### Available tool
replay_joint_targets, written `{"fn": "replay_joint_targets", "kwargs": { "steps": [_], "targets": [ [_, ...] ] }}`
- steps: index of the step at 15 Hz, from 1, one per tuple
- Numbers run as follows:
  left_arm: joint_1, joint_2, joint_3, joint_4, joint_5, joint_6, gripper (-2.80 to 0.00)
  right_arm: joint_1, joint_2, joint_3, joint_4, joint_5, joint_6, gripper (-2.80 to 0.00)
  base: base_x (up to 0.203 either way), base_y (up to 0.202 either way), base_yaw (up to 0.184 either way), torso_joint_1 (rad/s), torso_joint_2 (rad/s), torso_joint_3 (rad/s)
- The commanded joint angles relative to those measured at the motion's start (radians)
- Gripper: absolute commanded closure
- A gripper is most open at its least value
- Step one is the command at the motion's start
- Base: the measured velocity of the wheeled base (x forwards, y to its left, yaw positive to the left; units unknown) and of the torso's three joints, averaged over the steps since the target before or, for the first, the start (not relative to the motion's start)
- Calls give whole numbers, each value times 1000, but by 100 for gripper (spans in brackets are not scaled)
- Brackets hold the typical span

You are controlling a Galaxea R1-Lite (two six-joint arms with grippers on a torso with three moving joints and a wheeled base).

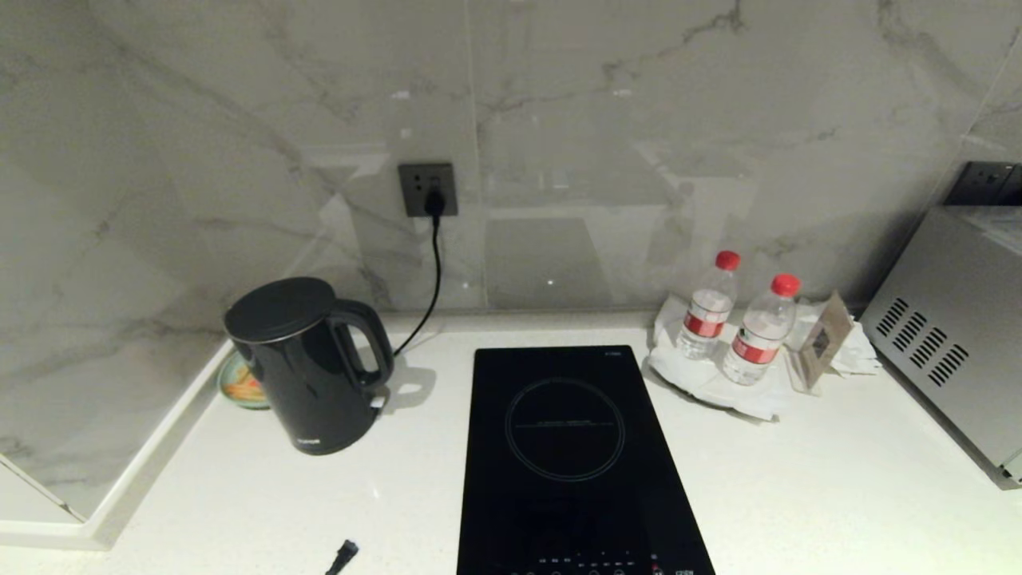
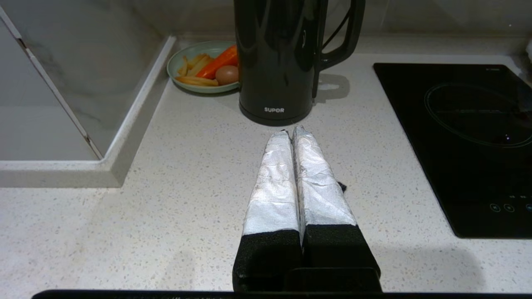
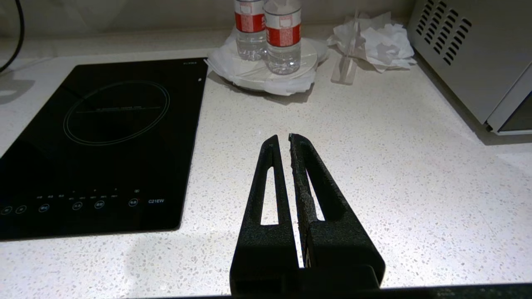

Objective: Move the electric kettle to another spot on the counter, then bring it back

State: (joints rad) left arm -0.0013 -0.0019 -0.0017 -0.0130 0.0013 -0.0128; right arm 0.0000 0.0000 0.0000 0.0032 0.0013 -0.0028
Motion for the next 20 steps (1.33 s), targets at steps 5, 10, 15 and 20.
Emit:
{"fn": "replay_joint_targets", "kwargs": {
  "steps": [5, 10, 15, 20],
  "targets": [
    [0, 2, 0, -1, 0, -1, 0, 0, 0, 0, 0, 0, 0, 0, 0, 0, 0, 4, 2, -198],
    [1, 2, 0, -1, 0, -1, 0, 0, 0, 0, 0, 0, 0, 0, 0, 0, 0, 2, 3, -202],
    [3, 2, 0, -1, 0, 0, 0, 0, 0, 0, 0, 0, 0, 0, 0, 0, 0, 5, 4, -114],
    [2, 2, 0, -1, 0, 0, 0, 0, 0, 0, 0, 0, 0, 0, 0, 0, 0, 0, 0, 0]
  ]
}}
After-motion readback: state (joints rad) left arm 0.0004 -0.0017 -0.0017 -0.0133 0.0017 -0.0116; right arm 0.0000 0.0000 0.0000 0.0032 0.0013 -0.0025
